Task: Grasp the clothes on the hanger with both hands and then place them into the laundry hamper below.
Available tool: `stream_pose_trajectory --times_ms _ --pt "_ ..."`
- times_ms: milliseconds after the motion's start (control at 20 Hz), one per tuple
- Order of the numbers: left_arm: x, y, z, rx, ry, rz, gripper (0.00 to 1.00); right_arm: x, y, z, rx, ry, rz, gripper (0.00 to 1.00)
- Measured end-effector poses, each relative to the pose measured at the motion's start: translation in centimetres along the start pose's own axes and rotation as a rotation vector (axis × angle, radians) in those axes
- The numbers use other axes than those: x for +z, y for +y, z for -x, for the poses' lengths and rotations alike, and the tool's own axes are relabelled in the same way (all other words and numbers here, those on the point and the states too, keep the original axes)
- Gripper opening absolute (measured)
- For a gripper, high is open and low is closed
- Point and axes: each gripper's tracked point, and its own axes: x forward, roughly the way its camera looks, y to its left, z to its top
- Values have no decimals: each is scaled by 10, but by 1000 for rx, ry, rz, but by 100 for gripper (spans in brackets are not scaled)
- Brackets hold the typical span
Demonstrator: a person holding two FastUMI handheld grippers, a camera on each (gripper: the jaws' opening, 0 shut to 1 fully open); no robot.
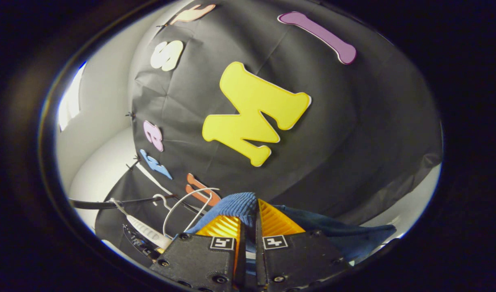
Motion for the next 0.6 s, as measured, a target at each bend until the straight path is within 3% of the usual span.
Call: stream_pose_trajectory --times_ms 600 --pt "-64 20 21 -8 92 64 2 -53 -47 18 -91 34 -68 12"
